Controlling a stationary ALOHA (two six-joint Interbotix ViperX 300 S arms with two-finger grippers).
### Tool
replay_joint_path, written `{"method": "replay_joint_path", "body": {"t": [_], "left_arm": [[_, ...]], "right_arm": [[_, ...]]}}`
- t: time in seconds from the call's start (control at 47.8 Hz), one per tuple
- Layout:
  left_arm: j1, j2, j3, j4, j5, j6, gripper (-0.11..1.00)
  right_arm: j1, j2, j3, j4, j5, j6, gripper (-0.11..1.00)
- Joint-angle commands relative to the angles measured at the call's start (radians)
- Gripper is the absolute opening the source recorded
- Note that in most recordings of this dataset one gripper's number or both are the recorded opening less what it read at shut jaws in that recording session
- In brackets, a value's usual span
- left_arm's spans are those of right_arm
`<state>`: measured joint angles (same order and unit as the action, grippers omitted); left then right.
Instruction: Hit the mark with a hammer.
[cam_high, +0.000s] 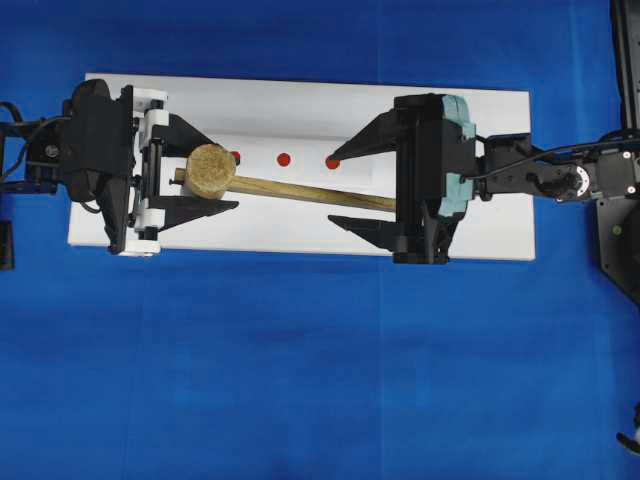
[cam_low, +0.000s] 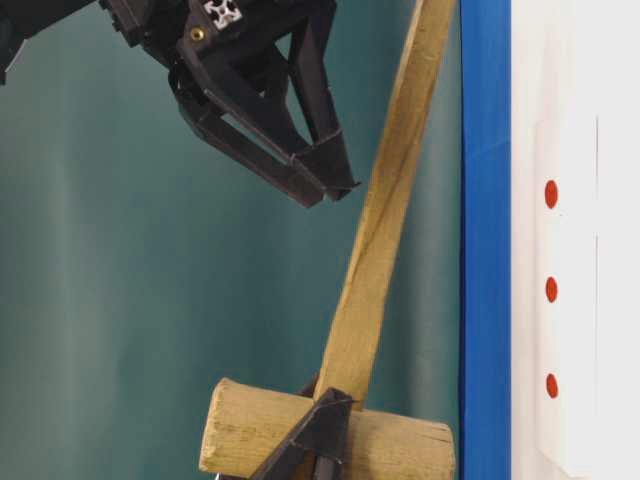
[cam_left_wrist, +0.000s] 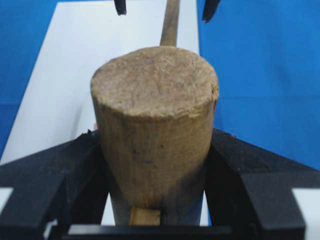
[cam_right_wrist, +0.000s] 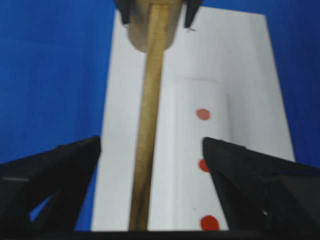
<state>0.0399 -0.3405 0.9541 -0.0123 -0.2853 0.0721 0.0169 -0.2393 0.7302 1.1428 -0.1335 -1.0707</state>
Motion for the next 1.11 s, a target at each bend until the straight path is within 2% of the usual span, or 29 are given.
{"method": "replay_joint_path", "body": {"t": [0.0,0.147,0.335,0.503,0.817,0.963,1.089], "left_arm": [[0.0,-0.015,-0.021,-0.002,-0.005,-0.018,0.45],[-0.002,-0.025,-0.035,-0.002,0.002,-0.098,0.45],[-0.002,-0.028,-0.051,-0.002,0.015,-0.258,0.45],[-0.003,-0.028,-0.066,-0.003,0.011,-0.485,0.45],[-0.04,-0.029,-0.094,-0.002,0.009,-0.953,0.45],[-0.04,-0.028,-0.095,-0.002,0.009,-1.132,0.45],[-0.04,-0.029,-0.094,-0.002,0.008,-1.212,0.45]], "right_arm": [[-0.002,-0.015,-0.029,0.0,-0.009,-0.002,0.9],[-0.002,-0.015,-0.029,0.0,-0.009,-0.002,0.91],[-0.002,-0.015,-0.029,0.0,-0.009,-0.005,0.91],[-0.002,-0.015,-0.028,-0.002,-0.009,-0.008,0.91],[-0.002,-0.003,-0.025,-0.003,-0.009,-0.012,0.91],[-0.002,0.002,-0.026,-0.011,-0.009,-0.012,0.91],[-0.002,0.005,-0.026,-0.012,-0.009,-0.012,0.91]]}}
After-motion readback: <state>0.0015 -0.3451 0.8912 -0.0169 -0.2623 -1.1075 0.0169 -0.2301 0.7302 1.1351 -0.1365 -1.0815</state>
